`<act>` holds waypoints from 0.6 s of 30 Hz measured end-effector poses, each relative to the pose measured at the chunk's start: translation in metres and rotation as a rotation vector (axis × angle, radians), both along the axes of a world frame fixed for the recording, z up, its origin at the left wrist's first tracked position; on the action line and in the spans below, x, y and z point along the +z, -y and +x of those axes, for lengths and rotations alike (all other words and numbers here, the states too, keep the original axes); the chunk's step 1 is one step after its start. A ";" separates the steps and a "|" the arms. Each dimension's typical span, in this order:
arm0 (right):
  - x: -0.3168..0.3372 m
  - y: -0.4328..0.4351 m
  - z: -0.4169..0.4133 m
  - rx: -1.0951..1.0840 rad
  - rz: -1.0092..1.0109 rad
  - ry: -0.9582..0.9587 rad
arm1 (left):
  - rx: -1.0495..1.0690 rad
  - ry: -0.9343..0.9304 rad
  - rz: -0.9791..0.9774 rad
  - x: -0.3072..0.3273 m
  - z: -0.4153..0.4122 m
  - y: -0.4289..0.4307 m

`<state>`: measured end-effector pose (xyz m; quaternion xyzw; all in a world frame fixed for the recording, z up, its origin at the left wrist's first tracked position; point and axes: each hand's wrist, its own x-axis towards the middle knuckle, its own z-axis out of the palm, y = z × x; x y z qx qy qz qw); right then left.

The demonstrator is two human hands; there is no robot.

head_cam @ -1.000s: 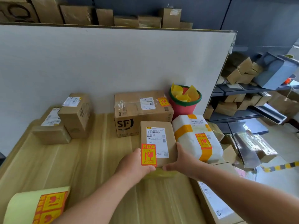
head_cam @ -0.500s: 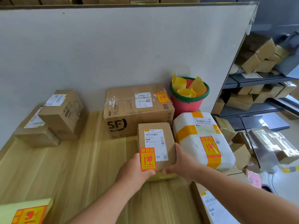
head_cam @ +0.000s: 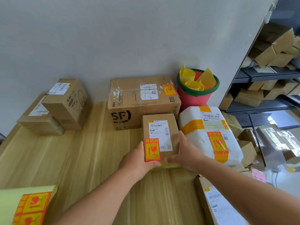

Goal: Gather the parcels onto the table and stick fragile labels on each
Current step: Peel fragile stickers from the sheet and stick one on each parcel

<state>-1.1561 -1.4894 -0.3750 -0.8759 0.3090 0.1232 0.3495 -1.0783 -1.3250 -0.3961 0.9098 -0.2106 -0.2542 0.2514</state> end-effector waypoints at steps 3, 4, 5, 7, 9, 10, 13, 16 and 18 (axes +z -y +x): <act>0.019 -0.016 0.005 0.061 -0.204 0.159 | -0.018 0.115 0.062 0.014 0.006 -0.012; 0.026 -0.022 0.008 0.099 -0.267 0.198 | -0.022 0.174 0.060 0.021 0.009 -0.019; 0.033 -0.028 0.013 0.139 -0.313 0.221 | -0.018 0.228 0.051 0.028 0.013 -0.027; 0.046 -0.044 0.026 0.202 -0.369 0.234 | 0.005 0.321 0.022 0.044 0.024 -0.044; 0.060 -0.063 0.042 0.247 -0.396 0.250 | 0.033 0.396 0.013 0.061 0.036 -0.064; 0.068 -0.074 0.051 0.265 -0.402 0.270 | 0.049 0.424 0.018 0.070 0.043 -0.075; 0.089 -0.110 0.082 0.322 -0.427 0.336 | 0.102 0.485 0.034 0.093 0.071 -0.109; 0.106 -0.145 0.118 0.379 -0.454 0.372 | 0.151 0.516 0.033 0.115 0.106 -0.144; 0.113 -0.169 0.145 0.406 -0.461 0.372 | 0.183 0.549 0.031 0.126 0.131 -0.168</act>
